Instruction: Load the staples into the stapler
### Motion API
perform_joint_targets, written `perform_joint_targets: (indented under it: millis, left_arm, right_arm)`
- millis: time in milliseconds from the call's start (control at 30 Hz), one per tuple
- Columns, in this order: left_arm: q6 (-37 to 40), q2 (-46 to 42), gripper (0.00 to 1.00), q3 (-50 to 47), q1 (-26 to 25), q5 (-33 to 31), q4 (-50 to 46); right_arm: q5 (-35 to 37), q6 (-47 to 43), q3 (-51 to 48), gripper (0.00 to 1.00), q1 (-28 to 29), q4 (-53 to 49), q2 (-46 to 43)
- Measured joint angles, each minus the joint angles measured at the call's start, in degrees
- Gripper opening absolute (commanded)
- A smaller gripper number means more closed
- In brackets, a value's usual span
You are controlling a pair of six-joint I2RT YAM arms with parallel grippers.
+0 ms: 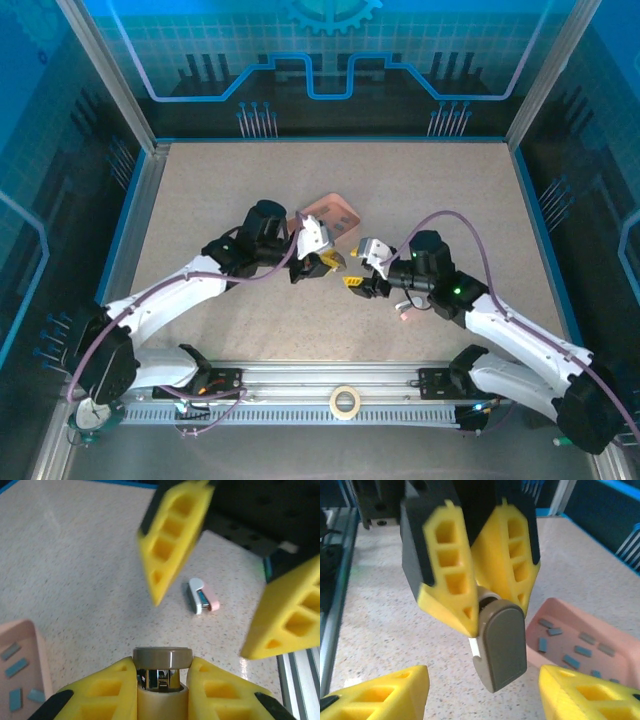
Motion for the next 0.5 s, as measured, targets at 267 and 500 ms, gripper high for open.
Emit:
perform_joint_targets:
  millis: [267, 500]
  left_arm:
    - [6.49, -1.27, 0.00, -0.57, 0.00, 5.75, -1.31]
    - [7.67, -1.29, 0.08, -0.68, 0.00, 7.30, -1.46]
  right_arm:
    - [-5.25, -2.14, 3.02, 0.52, 0.00, -2.12, 5.86]
    - [-9.27, -3.61, 4.61, 0.22, -0.22, -2.36, 8.13]
